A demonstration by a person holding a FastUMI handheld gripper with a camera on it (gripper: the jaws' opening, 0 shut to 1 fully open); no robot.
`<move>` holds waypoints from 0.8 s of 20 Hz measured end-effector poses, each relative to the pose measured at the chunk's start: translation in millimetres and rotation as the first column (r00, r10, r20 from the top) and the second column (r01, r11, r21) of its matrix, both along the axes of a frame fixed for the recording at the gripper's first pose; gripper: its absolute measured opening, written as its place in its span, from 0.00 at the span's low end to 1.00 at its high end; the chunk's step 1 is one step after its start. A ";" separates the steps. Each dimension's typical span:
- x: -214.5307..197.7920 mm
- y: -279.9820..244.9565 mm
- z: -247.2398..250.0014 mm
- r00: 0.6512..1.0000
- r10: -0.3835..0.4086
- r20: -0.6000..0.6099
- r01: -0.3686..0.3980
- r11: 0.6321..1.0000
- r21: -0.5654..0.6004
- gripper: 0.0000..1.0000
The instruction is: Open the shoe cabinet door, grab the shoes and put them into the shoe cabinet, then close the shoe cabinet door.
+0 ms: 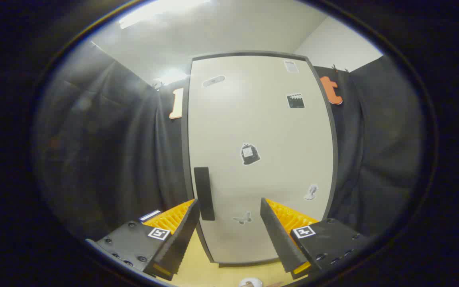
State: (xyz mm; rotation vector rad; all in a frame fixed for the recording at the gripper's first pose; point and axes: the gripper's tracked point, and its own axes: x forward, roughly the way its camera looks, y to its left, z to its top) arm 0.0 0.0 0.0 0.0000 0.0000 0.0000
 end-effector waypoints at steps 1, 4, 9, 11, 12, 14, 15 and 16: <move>1.0 -1.7 0.3 1.000 -0.006 -0.006 0.006 1.000 -0.003 0.96; 3.0 0.4 3.2 1.000 0.005 -0.007 -0.005 1.000 -0.031 0.96; -1.9 -1.7 8.5 1.000 -0.003 0.003 0.003 0.998 -0.066 0.96; -2.6 -1.2 9.9 1.000 -0.003 0.004 0.003 0.998 -0.057 0.96; -3.3 -1.6 10.0 1.000 -0.003 0.002 0.004 0.998 -0.056 0.96; -1.8 -0.6 7.9 1.000 -0.007 -0.013 0.006 0.998 -0.062 0.96; -0.4 0.4 4.4 1.000 -0.007 -0.023 0.005 0.998 -0.067 0.96; 0.4 2.8 1.4 0.999 -0.005 -0.032 0.003 0.998 -0.068 0.96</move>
